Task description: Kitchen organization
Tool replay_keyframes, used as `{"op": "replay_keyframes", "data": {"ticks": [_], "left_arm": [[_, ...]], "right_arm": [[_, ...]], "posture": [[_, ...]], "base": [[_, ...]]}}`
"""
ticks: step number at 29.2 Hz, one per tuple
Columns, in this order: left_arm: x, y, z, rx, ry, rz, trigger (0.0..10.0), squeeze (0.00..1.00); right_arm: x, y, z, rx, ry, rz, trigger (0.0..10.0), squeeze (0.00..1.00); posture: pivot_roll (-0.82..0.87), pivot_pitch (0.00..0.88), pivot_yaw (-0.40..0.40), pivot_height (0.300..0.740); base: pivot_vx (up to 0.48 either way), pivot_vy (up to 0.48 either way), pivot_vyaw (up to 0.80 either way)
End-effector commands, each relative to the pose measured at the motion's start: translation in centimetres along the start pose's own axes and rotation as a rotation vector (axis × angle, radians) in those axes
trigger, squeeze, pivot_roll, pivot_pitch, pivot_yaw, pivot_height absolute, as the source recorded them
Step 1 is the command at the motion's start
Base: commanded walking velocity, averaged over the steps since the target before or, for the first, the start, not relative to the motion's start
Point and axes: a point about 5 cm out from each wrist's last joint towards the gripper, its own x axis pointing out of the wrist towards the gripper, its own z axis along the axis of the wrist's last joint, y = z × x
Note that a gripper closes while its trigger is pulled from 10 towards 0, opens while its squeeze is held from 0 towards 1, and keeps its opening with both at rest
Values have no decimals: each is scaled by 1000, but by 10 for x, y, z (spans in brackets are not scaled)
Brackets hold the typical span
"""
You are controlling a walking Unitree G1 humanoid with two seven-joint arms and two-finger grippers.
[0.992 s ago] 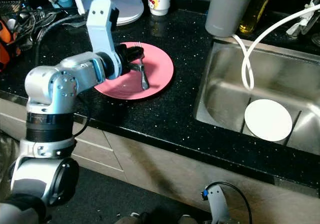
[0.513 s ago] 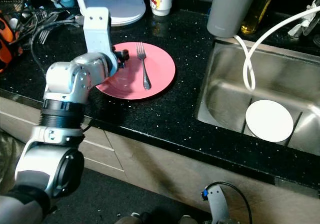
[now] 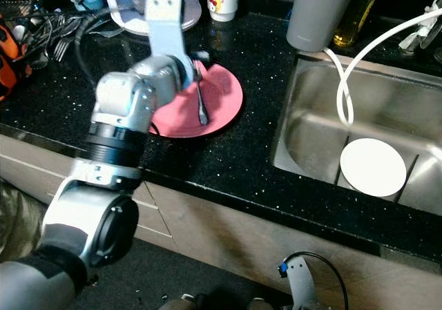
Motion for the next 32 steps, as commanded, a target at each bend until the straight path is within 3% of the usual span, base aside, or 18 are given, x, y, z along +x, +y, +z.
{"op": "replay_keyframes", "data": {"ticks": [1,4,8,13,20,25,26,27,29,30,32], "left_arm": [[1,-6,-7,-10,46,-3,10000,0],[1,-15,-18,-21,96,-29,10000,0],[2,-14,-28,-22,143,-12,10000,0],[1,1,-42,-3,210,70,10000,0],[-2,21,-36,33,170,165,10000,0],[-2,29,-42,-7,205,164,10000,0],[-1,31,-46,-20,220,158,9059,0],[-1,31,-50,-45,242,139,4275,0],[-1,31,-53,-60,255,127,4275,0],[-1,31,-54,-74,266,112,0,0],[0,31,-55,-76,274,98,0,0]], "right_arm": [[0,-1,-1,4,2,-10,10000,0],[0,-1,-1,3,3,-9,10000,0],[0,-1,-1,4,3,-10,10000,0],[0,-1,-1,1,3,-10,10000,0],[0,-2,-1,0,4,-11,10000,0],[0,-2,-1,-3,6,-13,10000,0],[0,-2,-1,-4,6,-14,10000,0],[0,-3,-1,-5,6,-14,10000,0],[0,-3,-1,-5,6,-15,10000,0],[0,-3,-1,-5,7,-16,10000,0],[0,-3,-2,-5,7,-16,10000,0]], "posture": [[58,189,-23,740],[58,188,-22,740],[59,188,-22,740],[65,189,-25,740],[62,189,-27,740],[64,189,-29,740],[63,188,-30,740],[62,187,-30,740],[62,186,-30,740],[61,185,-30,740],[61,184,-30,740]], "base": [[0,0,0],[0,0,0],[0,0,0],[0,0,0],[0,0,0],[0,0,0],[0,0,0],[0,0,0],[0,0,0],[0,0,0],[0,0,0]]}}
